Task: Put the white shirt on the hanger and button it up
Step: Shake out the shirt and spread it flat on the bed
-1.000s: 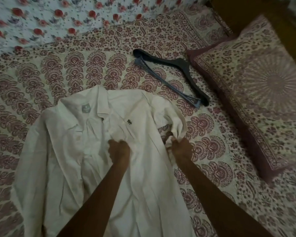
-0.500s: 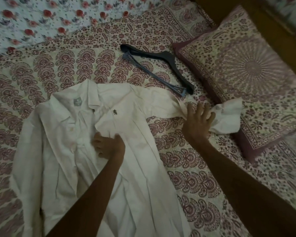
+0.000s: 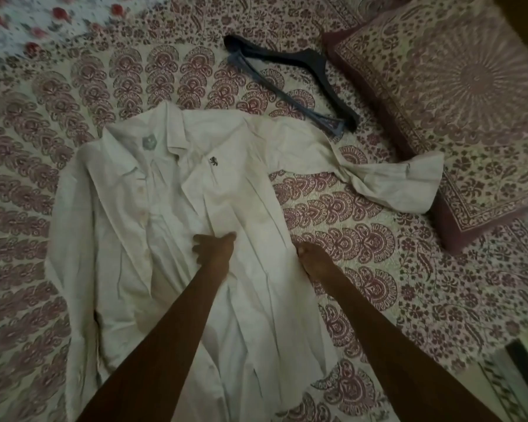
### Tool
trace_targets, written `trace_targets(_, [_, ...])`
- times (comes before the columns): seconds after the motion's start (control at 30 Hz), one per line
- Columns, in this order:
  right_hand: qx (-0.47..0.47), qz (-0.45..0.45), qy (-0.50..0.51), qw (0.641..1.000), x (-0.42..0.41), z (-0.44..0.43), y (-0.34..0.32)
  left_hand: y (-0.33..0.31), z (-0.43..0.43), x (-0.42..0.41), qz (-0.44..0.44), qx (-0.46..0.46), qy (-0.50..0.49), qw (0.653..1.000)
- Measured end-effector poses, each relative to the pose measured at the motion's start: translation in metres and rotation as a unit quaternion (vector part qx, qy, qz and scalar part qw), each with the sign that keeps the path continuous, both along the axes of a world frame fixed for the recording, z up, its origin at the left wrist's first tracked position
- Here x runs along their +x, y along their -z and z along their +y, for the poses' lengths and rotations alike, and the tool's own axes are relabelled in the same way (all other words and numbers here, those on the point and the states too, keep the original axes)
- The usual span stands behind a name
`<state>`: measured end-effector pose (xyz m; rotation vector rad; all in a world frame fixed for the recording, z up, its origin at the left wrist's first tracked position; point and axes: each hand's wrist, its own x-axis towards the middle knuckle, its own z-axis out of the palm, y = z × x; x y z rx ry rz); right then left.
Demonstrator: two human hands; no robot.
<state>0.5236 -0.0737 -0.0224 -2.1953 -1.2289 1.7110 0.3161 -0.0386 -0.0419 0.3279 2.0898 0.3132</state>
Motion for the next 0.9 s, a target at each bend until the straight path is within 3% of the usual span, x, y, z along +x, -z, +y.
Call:
trace_targets(0.1, [-0.051,0.022,0.009,0.998,0.008,-0.027,0.000,-0.010,-0.008,-0.001,-0.086,0.020,-0.019,0.996])
trace_targets(0.17, [-0.062,0.024,-0.002,0.998,0.012,-0.045,-0.001,-0.024,-0.018,-0.003,-0.181,0.010,0.023,0.983])
trace_targets(0.27, [-0.002,-0.026,0.070,0.997,0.012,-0.069,-0.003,-0.044,-0.045,0.000,-0.319,-0.005,0.109,0.941])
trace_targets(0.33, [0.065,-0.072,0.132,0.987,0.013,-0.083,-0.008,-0.044,-0.071,0.004,-0.404,0.011,0.079,0.911])
trace_targets(0.4, [0.101,-0.038,0.181,0.977,0.019,-0.096,-0.015,-0.040,-0.095,0.006,-0.448,0.040,0.013,0.893])
trace_targets(0.47, [0.078,0.045,0.203,0.975,0.028,-0.110,-0.026,-0.042,-0.109,0.007,-0.453,0.060,-0.063,0.887])
trace_targets(0.53, [0.002,0.103,0.120,0.987,0.037,-0.126,-0.037,-0.040,-0.119,0.004,-0.475,0.069,-0.112,0.870])
trace_targets(0.6, [-0.055,0.049,-0.027,0.997,0.045,-0.149,-0.033,-0.036,-0.134,-0.001,-0.483,0.076,-0.122,0.864])
trace_targets(0.67, [-0.053,-0.103,-0.092,0.989,0.049,-0.172,-0.019,-0.032,-0.149,-0.003,-0.443,0.061,-0.089,0.890])
trace_targets(0.73, [0.014,-0.212,0.022,0.977,0.055,-0.190,-0.017,-0.027,-0.157,-0.003,-0.383,0.073,-0.078,0.918])
trace_targets(0.8, [0.096,-0.280,0.170,0.940,0.059,-0.204,-0.026,-0.022,-0.158,0.002,-0.339,0.130,-0.097,0.927])
trace_targets(0.87, [0.149,-0.342,0.223,0.901,0.062,-0.212,-0.032,-0.023,-0.157,0.015,-0.299,0.151,-0.087,0.938])
trace_targets(0.9, [0.145,-0.351,0.224,0.898,0.063,-0.217,-0.033,-0.022,-0.158,0.023,-0.280,0.144,-0.081,0.946])
